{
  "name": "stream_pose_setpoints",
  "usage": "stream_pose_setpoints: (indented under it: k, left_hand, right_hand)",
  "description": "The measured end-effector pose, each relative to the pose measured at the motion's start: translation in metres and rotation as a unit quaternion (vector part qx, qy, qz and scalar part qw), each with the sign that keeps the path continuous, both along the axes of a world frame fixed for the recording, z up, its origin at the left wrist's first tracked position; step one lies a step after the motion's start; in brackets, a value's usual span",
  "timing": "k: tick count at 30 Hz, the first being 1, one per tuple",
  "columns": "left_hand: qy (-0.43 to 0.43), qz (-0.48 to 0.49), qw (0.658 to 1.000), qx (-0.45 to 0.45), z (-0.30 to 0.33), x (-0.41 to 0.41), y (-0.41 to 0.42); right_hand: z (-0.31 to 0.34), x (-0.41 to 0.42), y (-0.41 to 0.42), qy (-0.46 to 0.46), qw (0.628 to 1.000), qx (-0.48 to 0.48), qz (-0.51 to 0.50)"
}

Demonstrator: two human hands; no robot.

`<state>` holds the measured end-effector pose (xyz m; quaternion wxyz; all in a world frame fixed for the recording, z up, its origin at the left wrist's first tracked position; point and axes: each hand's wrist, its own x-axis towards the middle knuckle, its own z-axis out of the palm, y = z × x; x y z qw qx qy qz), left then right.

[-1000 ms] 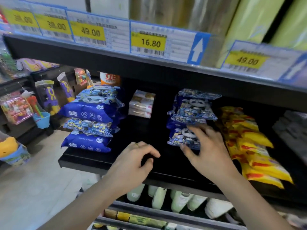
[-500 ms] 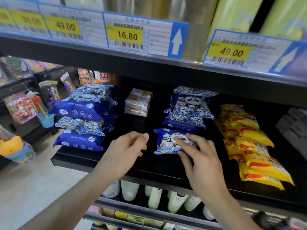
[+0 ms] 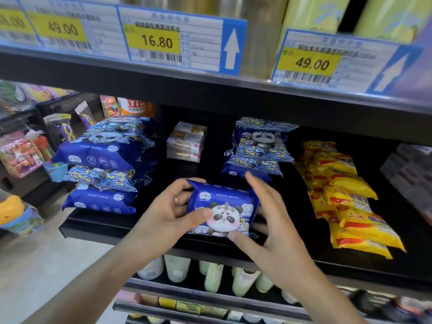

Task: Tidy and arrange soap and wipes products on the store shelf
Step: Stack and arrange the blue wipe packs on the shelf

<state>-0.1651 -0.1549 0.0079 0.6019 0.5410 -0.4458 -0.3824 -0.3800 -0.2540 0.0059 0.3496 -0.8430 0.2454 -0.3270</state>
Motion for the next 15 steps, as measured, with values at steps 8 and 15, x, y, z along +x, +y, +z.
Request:
stream_pose_setpoints:
  k: [8,15]
  left_hand:
    - [0.049,-0.018,0.999,-0.009,0.007,-0.002,0.006]
    - [0.086,0.020,0.996,0.012,0.012,0.008,0.015]
  right_hand:
    - [0.011,-0.002,0.004,0.036,0.999,-0.026,-0.005]
    - [0.018,-0.002,0.007,-0.013,0.994,0.103,0.014]
